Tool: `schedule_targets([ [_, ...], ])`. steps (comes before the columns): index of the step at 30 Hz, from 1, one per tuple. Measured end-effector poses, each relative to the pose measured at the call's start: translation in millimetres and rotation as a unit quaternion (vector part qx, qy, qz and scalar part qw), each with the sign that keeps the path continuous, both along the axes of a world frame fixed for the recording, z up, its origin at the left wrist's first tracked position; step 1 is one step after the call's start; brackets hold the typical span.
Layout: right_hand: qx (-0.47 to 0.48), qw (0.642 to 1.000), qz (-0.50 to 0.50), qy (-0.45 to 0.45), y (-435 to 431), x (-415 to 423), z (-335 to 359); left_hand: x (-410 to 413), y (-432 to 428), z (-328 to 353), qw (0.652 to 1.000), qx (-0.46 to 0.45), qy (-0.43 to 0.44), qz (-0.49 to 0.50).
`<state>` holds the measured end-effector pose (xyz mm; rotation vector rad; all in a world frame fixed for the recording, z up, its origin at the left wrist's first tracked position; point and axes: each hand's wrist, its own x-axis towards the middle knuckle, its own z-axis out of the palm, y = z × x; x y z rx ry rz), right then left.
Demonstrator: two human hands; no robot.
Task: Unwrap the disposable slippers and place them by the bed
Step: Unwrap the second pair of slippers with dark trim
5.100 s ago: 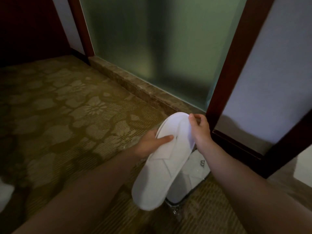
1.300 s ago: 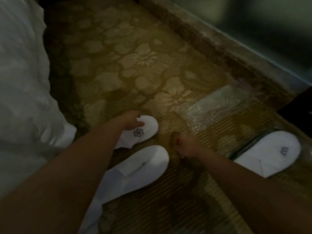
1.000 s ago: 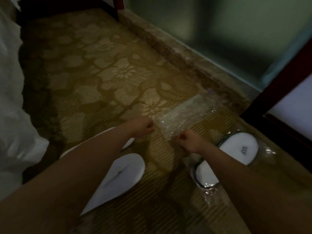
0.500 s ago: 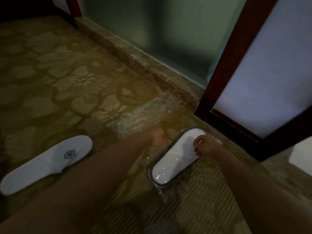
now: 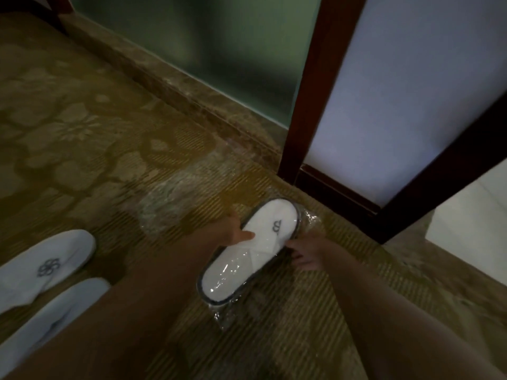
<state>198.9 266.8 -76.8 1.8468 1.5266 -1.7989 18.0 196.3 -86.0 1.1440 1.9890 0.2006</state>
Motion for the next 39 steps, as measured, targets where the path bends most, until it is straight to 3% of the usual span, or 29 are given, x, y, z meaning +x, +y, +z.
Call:
schedule_targets([
  [5,-0.033,0.995,-0.010,0.093,-1.3,-4.4,1.3,1.7,5.0,-11.5,0.997,0.006,-0.058,0.048],
  [10,-0.012,0.994,-0.012,0.104,0.4,-4.7,4.1,1.0,6.7,-13.6,0.968,0.012,-0.177,0.176],
  [16,-0.011,0.992,-0.015,0.122,-3.0,-6.9,3.9,-4.6,6.0,-24.2,0.939,0.040,-0.246,0.236],
  [22,0.068,0.988,-0.012,0.140,-6.4,-16.9,20.8,7.7,-6.1,21.6,0.929,0.101,-0.210,0.286],
  [28,0.166,0.975,0.065,0.132,-4.5,-33.1,57.5,-2.4,-18.4,64.6,0.902,0.185,-0.275,0.275],
  [34,0.291,0.935,0.147,0.140,-18.9,-70.9,107.8,-30.4,-34.2,102.8,0.863,0.292,-0.158,0.381],
  [39,0.381,0.888,0.187,0.175,-45.7,-98.5,127.8,-56.4,-54.2,124.6,0.836,0.315,-0.134,0.428],
])
